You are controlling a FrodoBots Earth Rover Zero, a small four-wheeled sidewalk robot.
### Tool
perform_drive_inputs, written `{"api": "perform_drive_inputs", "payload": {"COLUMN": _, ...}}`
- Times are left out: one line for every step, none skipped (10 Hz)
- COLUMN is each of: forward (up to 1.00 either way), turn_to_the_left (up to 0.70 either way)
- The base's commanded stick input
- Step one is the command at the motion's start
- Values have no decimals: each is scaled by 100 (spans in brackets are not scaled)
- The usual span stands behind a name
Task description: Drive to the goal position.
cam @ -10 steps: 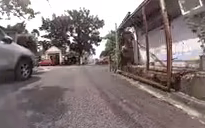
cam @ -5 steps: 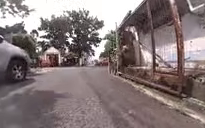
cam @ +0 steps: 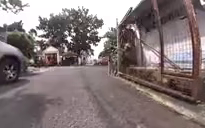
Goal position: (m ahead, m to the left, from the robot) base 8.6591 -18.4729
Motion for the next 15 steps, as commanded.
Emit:
{"api": "perform_drive_inputs", "payload": {"forward": 70, "turn_to_the_left": 0}}
{"api": "perform_drive_inputs", "payload": {"forward": 70, "turn_to_the_left": 0}}
{"api": "perform_drive_inputs", "payload": {"forward": 70, "turn_to_the_left": 0}}
{"api": "perform_drive_inputs", "payload": {"forward": 70, "turn_to_the_left": 0}}
{"api": "perform_drive_inputs", "payload": {"forward": 70, "turn_to_the_left": 0}}
{"api": "perform_drive_inputs", "payload": {"forward": 70, "turn_to_the_left": 0}}
{"api": "perform_drive_inputs", "payload": {"forward": 70, "turn_to_the_left": 0}}
{"api": "perform_drive_inputs", "payload": {"forward": 70, "turn_to_the_left": 0}}
{"api": "perform_drive_inputs", "payload": {"forward": 70, "turn_to_the_left": 0}}
{"api": "perform_drive_inputs", "payload": {"forward": 70, "turn_to_the_left": 0}}
{"api": "perform_drive_inputs", "payload": {"forward": 70, "turn_to_the_left": 0}}
{"api": "perform_drive_inputs", "payload": {"forward": 70, "turn_to_the_left": 0}}
{"api": "perform_drive_inputs", "payload": {"forward": 70, "turn_to_the_left": 0}}
{"api": "perform_drive_inputs", "payload": {"forward": 70, "turn_to_the_left": 0}}
{"api": "perform_drive_inputs", "payload": {"forward": 70, "turn_to_the_left": 0}}
